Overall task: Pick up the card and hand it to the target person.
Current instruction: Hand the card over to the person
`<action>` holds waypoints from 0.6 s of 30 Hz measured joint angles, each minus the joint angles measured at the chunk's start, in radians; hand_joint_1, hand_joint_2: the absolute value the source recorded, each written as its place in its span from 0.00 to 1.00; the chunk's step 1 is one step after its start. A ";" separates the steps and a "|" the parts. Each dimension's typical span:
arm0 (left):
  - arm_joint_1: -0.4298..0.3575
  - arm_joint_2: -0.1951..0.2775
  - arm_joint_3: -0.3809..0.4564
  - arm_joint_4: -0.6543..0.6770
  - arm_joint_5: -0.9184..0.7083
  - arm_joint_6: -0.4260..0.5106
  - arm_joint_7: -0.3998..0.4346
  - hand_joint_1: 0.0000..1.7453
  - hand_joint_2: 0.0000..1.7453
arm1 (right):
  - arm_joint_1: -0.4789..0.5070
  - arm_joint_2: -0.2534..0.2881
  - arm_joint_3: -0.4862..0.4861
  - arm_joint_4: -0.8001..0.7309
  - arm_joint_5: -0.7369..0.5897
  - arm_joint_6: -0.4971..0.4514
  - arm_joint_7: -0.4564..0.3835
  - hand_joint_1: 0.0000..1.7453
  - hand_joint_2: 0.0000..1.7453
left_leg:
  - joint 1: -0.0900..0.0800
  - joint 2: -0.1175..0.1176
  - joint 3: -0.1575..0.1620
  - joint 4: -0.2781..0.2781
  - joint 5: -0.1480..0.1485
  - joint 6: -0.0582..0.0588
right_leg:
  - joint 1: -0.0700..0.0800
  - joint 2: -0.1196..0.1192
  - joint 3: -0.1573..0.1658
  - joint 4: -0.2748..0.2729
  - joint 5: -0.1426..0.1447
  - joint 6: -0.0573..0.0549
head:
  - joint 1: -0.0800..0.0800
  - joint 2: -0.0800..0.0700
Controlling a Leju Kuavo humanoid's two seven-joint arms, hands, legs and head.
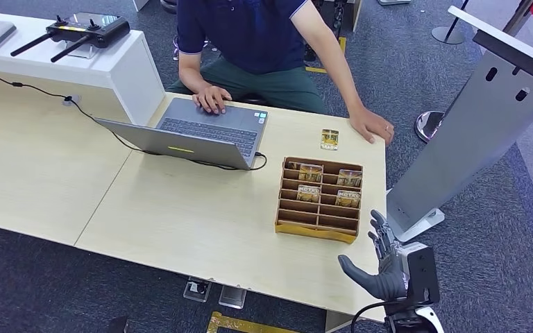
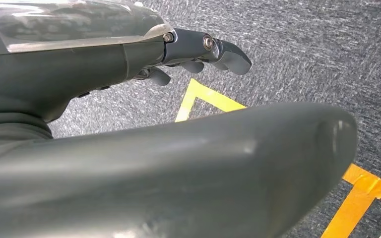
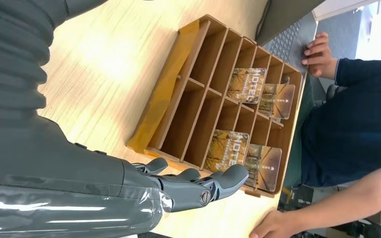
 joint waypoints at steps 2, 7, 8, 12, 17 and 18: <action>0.000 0.000 0.000 0.000 -0.001 -0.001 -0.001 0.00 0.00 | 0.005 0.000 0.002 0.000 0.003 0.002 -0.003 0.00 1.00 | 0.000 0.000 0.000 0.000 0.000 0.000 | 0.000 0.000 0.000 0.000 0.000 0.000 | 0.000 0.000; -0.002 0.000 0.000 0.000 -0.002 -0.003 -0.003 0.00 0.00 | 0.008 0.001 0.006 0.001 0.004 0.007 -0.013 0.00 1.00 | 0.000 0.000 0.000 0.000 0.000 0.000 | 0.000 0.000 0.000 0.000 0.000 0.000 | 0.000 0.000; -0.003 0.000 0.000 0.000 -0.003 -0.003 -0.003 0.00 0.00 | 0.008 0.001 0.006 0.002 0.004 0.008 -0.016 0.00 1.00 | 0.000 0.000 0.000 0.000 0.000 0.000 | 0.000 0.000 0.000 0.000 0.000 0.000 | 0.000 0.000; -0.004 0.000 0.000 0.000 -0.004 -0.004 -0.004 0.00 0.00 | 0.008 0.001 0.007 0.003 0.001 0.009 -0.022 0.00 1.00 | 0.000 0.000 0.000 0.000 0.000 0.000 | 0.000 0.000 0.000 0.000 0.000 0.000 | 0.000 0.000; -0.005 0.000 0.000 0.000 -0.005 -0.007 -0.005 0.00 0.00 | 0.008 0.001 0.008 0.003 -0.004 0.008 -0.025 0.00 1.00 | 0.000 0.000 0.000 0.000 0.000 0.000 | 0.000 0.000 0.000 0.000 0.000 0.000 | 0.000 0.000; -0.005 0.000 0.000 0.000 -0.007 -0.008 -0.005 0.00 0.00 | 0.008 0.001 0.009 0.003 -0.005 0.008 -0.025 0.00 1.00 | 0.000 0.000 0.000 0.000 0.000 0.000 | 0.000 0.000 0.000 0.000 0.000 0.000 | 0.000 0.000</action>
